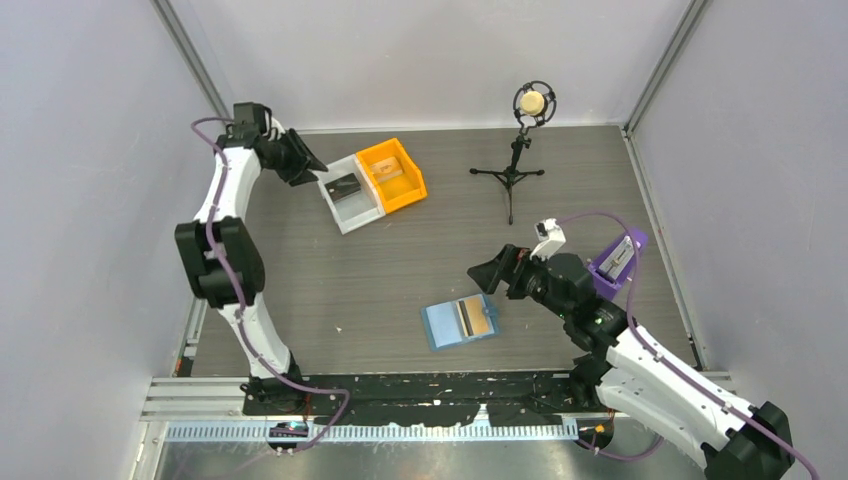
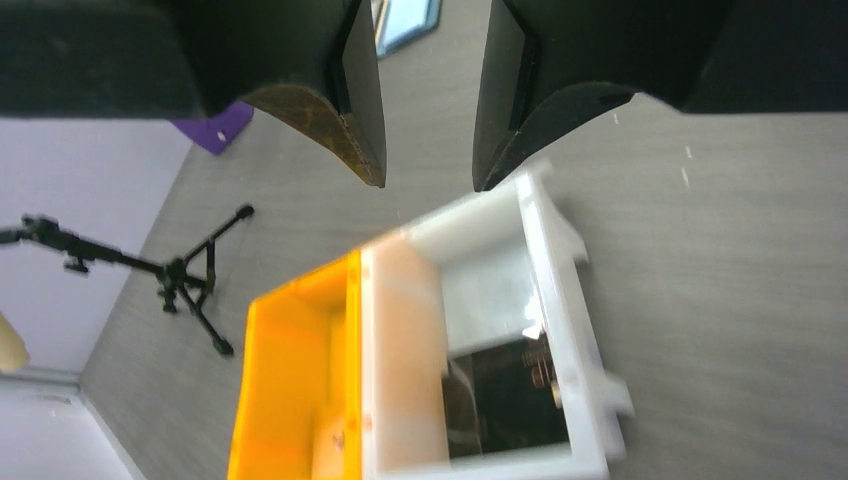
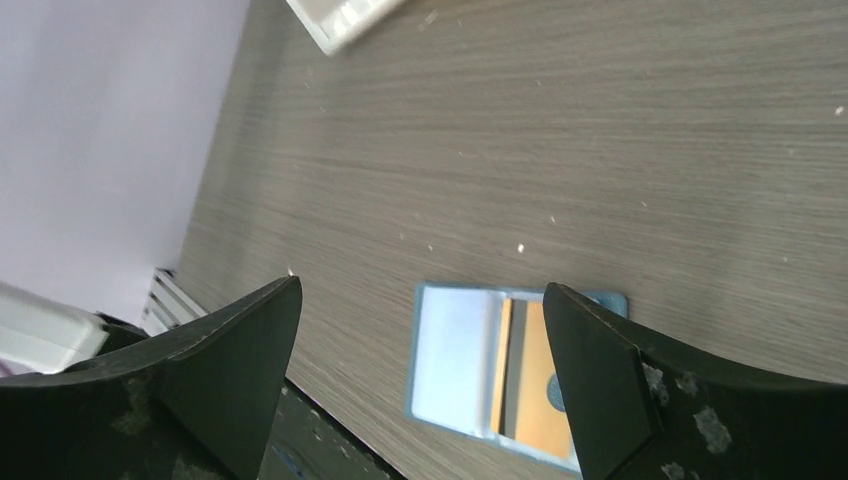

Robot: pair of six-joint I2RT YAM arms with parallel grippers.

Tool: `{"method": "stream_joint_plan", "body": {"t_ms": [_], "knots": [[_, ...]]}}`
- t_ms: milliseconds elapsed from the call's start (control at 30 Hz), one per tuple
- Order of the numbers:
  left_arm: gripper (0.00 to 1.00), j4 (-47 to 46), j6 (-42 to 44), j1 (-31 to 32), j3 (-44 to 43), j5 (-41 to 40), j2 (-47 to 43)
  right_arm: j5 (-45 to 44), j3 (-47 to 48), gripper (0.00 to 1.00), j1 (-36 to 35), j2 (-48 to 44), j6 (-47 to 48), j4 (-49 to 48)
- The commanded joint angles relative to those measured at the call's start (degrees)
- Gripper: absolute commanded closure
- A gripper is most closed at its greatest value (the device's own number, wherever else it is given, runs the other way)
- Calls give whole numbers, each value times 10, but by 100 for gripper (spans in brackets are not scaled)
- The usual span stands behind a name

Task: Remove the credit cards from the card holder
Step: Place the credit card in the storage box, then remove the credit card from the card holder.

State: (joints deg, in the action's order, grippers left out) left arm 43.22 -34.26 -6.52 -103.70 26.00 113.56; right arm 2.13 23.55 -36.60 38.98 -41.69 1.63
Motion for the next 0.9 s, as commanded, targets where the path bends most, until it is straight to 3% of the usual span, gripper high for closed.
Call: {"method": "stream_joint_plan", "body": {"t_ms": [0, 200, 367, 567, 867], "knots": [[60, -31, -3, 22, 119, 14, -146, 32, 48, 3, -1, 35, 59, 74], [57, -91, 6, 109, 307, 15, -313, 60, 42, 17, 0, 67, 109, 105], [56, -154, -19, 192, 436, 15, -413, 107, 22, 50, -3, 82, 95, 82], [56, -232, -72, 291, 567, 8, -497, 117, -3, 52, -6, 100, 80, 40], [56, -326, -136, 424, 650, -39, -523, 137, -2, 52, -7, 151, 69, 22]]}}
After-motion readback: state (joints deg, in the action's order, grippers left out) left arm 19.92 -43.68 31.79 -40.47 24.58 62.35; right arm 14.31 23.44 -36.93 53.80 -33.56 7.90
